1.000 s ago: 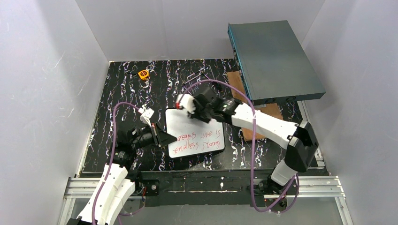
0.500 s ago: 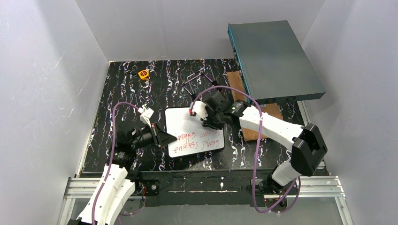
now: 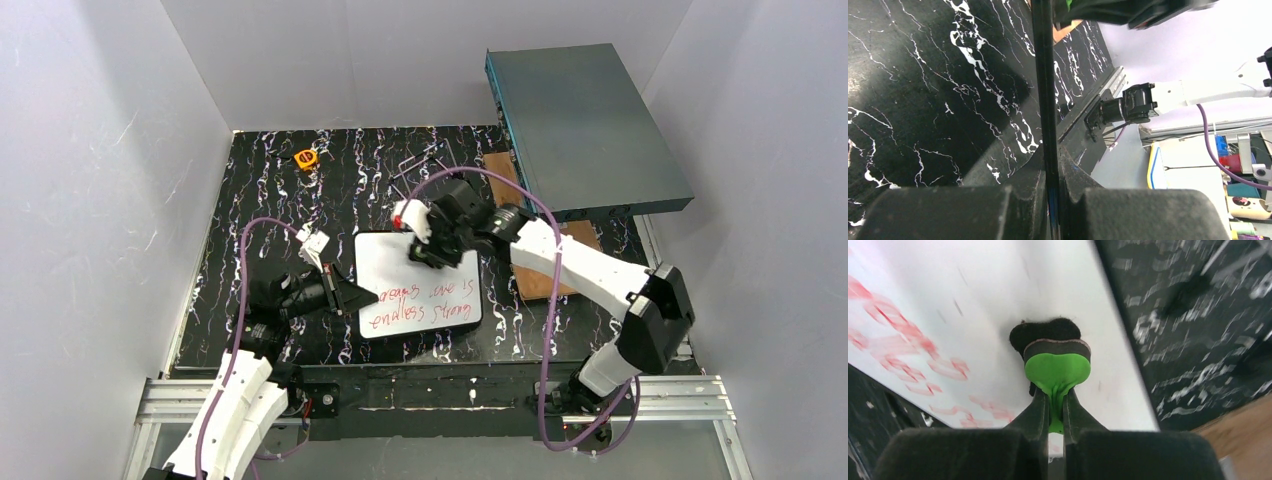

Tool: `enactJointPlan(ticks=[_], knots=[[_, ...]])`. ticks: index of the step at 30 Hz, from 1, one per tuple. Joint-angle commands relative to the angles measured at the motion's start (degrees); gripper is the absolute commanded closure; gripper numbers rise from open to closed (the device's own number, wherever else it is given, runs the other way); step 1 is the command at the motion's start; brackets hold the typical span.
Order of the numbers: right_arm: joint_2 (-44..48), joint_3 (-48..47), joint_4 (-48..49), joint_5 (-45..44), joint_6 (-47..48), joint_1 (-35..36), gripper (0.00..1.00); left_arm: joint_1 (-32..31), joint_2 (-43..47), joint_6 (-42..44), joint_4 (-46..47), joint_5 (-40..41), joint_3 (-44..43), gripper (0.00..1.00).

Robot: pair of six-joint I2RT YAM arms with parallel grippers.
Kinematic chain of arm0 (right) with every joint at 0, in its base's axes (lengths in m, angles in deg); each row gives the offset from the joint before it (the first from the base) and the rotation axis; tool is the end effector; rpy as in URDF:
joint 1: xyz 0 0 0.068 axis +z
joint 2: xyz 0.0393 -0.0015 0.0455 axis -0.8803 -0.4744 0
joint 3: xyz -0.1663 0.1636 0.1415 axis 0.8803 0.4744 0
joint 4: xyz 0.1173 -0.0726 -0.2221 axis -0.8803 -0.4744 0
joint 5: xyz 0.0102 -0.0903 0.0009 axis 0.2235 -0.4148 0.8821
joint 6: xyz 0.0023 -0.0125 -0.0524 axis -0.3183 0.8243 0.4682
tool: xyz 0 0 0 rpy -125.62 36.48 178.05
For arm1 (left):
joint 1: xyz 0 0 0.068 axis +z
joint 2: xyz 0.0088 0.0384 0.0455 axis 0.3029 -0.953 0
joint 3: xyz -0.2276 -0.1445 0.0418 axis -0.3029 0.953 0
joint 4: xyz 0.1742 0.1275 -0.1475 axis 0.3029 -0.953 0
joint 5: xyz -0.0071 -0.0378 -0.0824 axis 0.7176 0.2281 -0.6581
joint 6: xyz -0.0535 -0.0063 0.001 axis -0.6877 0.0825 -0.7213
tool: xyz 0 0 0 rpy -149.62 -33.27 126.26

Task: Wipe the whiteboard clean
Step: Erase the whiteboard at the center of the board.

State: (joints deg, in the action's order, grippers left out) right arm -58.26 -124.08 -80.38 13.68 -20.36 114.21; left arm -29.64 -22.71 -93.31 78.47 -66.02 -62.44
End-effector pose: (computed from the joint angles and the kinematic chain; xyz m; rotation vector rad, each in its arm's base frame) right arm 0.2123 0.2845 0.3216 -1.5007 1.7977 0.3983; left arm 0.1334 -0.0559 0.2483 0.2472 1.9197 -1.3644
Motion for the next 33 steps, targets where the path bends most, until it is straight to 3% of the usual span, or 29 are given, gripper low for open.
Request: enactJointPlan(ticks=[1,5,12,16,18,28,33], knots=[[6.8,13.5,1.0,-4.9,2.6,-4.3,0.99,-0.2,1.2,-0.9,9.5,-6.1,-1.2,1.00],[9.0,15.7,1.1,-5.5,3.8,-4.3,0.99,-0.2,-1.4,-4.3,16.1,-8.9,-0.3,1.00],[0.7,-4.0,-3.0,2.1,-1.2,1.5,0.99,-0.2,-4.4,-6.6,19.5,-10.8,0.1,1.00],[-6.3,-13.6,-5.0,-1.9,-4.1,3.2,0.99,-0.2,-3.2,-7.0,19.1,-10.8,0.4,1.00],[-7.2,-12.6,-4.1,-5.5,-3.9,2.0,0.99,-0.2,-2.5,-6.7,18.4,-10.8,0.6,1.00],[4.2,10.5,3.0,-13.6,0.3,-6.8,0.99,-0.2,-1.0,-2.1,9.1,-7.7,-1.5,1.00],[3.6,10.3,1.8,-6.8,-1.5,-5.8,0.99,-0.2,-2.9,0.2,5.6,-6.9,-2.7,1.00]])
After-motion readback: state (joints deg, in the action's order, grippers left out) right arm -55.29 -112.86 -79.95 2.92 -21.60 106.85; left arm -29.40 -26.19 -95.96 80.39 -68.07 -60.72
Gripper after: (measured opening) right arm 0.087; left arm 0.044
